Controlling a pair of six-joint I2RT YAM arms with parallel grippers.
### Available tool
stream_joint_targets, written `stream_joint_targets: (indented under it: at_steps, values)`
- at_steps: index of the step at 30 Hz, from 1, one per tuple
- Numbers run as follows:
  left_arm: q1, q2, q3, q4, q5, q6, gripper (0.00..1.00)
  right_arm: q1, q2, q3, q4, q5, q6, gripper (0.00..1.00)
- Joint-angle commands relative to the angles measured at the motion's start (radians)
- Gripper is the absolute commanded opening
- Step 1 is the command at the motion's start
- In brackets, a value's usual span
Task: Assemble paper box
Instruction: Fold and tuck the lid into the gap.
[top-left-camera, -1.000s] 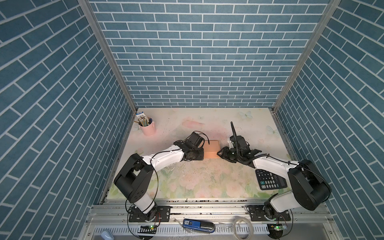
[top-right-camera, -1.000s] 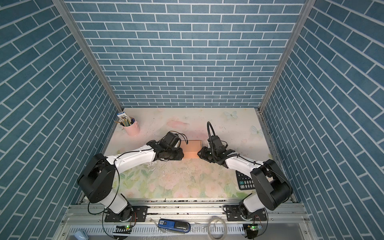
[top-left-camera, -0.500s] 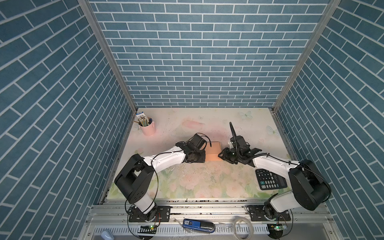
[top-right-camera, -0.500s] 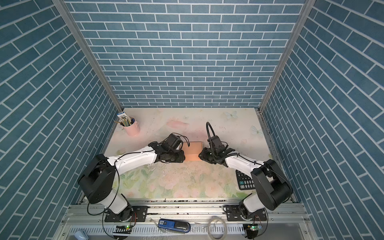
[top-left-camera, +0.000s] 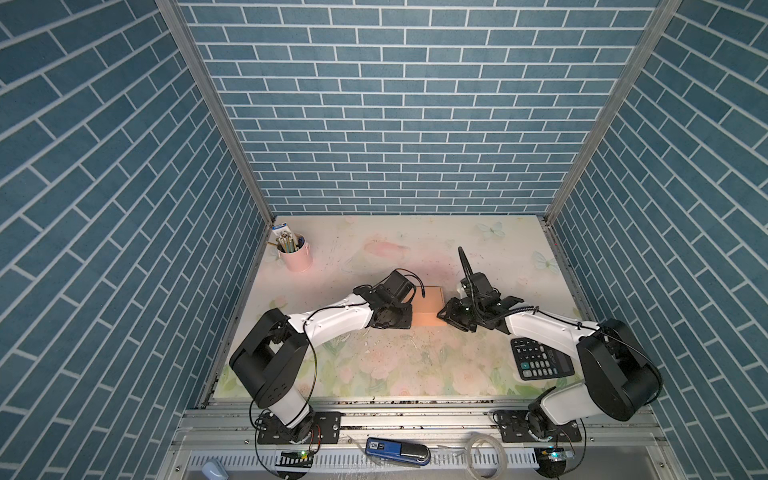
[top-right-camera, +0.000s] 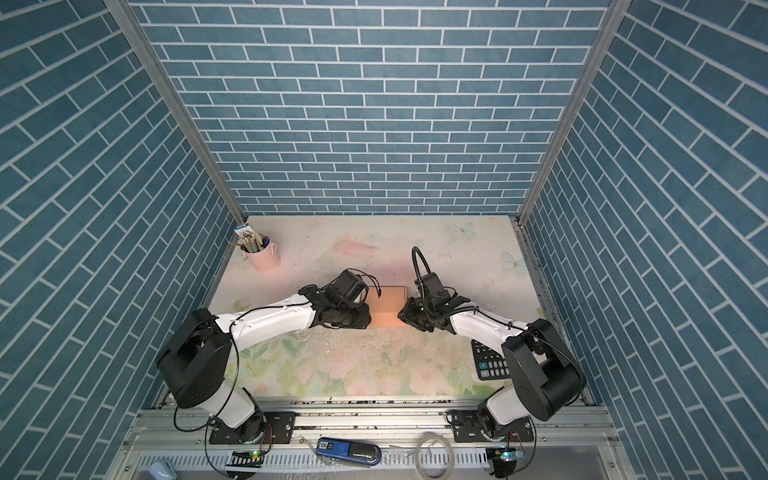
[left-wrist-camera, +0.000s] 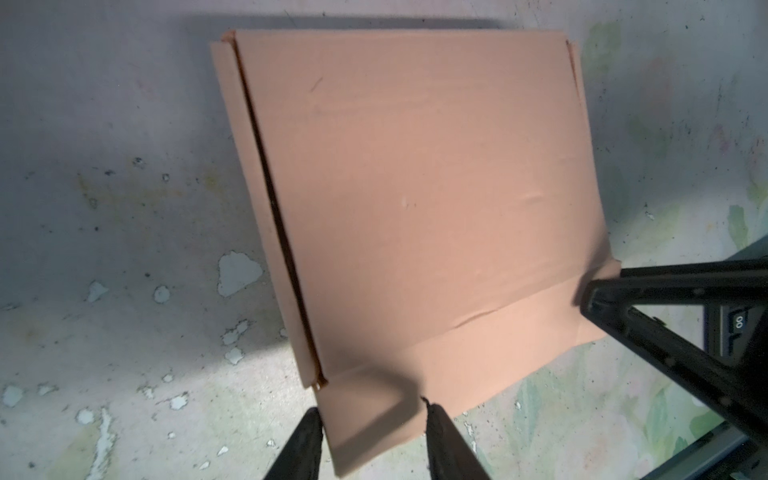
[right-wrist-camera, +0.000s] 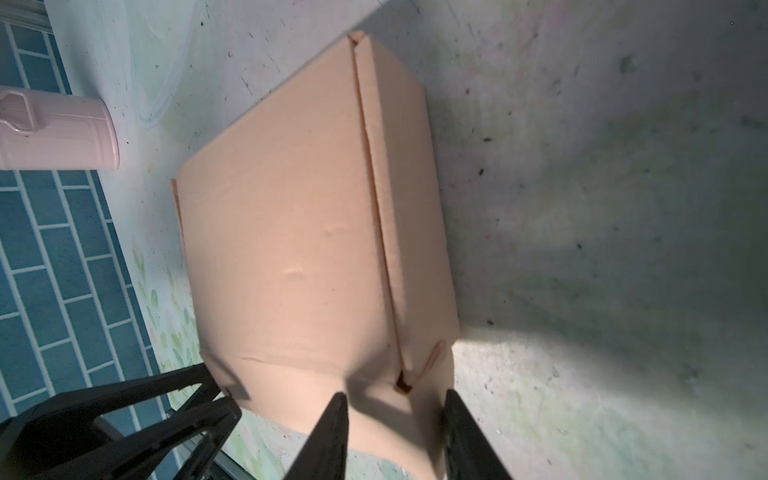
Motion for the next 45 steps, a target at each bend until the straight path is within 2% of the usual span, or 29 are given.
stream_joint_targets:
  at_steps: [1, 16, 26, 36, 45]
  values:
    - [-0.019, 0.004, -0.013, 0.021, 0.020, 0.000, 0.43, 0.012, -0.031, 0.035, 0.016, -0.065, 0.058, 0.38]
    - [-0.028, -0.042, -0.042, 0.028, 0.014, 0.004, 0.46, 0.010, -0.065, 0.065, 0.020, -0.094, 0.124, 0.37]
    - [-0.028, -0.104, -0.046, 0.009, -0.010, 0.013, 0.56, 0.010, -0.074, 0.023, 0.024, -0.066, 0.103, 0.37]
    - [-0.022, -0.170, -0.004, -0.079, -0.090, 0.071, 0.77, -0.005, -0.069, -0.017, 0.058, -0.066, 0.091, 0.37]
    - [0.005, -0.158, 0.034, -0.117, -0.107, 0.124, 0.79, -0.016, -0.078, -0.050, 0.074, -0.046, 0.078, 0.37]
